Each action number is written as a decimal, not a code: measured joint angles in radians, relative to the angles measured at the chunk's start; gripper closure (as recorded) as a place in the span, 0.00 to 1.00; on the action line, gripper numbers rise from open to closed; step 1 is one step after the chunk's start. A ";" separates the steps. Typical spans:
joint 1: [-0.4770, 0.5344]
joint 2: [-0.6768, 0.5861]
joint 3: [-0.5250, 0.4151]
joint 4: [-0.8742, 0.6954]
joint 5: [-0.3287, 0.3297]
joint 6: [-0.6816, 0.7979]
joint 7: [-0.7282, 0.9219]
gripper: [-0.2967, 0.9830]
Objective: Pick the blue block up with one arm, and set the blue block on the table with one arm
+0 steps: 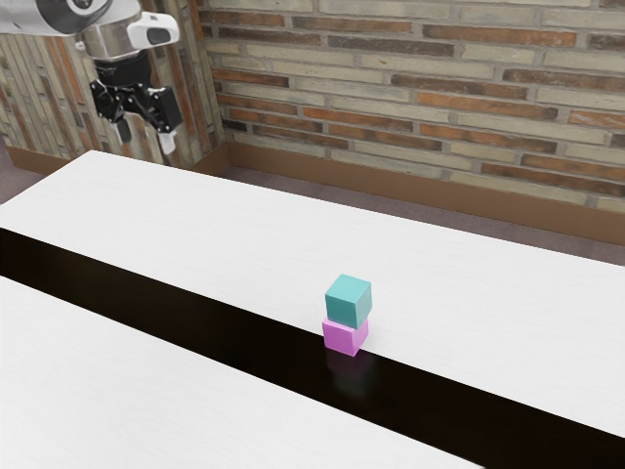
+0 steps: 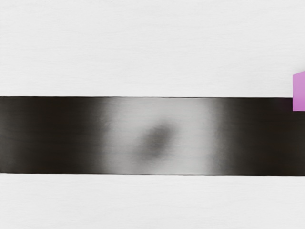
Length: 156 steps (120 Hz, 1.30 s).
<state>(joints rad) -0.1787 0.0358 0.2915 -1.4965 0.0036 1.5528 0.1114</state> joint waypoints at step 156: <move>-0.243 0.345 -0.109 -0.136 -0.148 0.445 -0.296 0.23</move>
<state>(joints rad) -0.4220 0.3812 0.1823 -1.6327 -0.1440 1.9974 -0.1843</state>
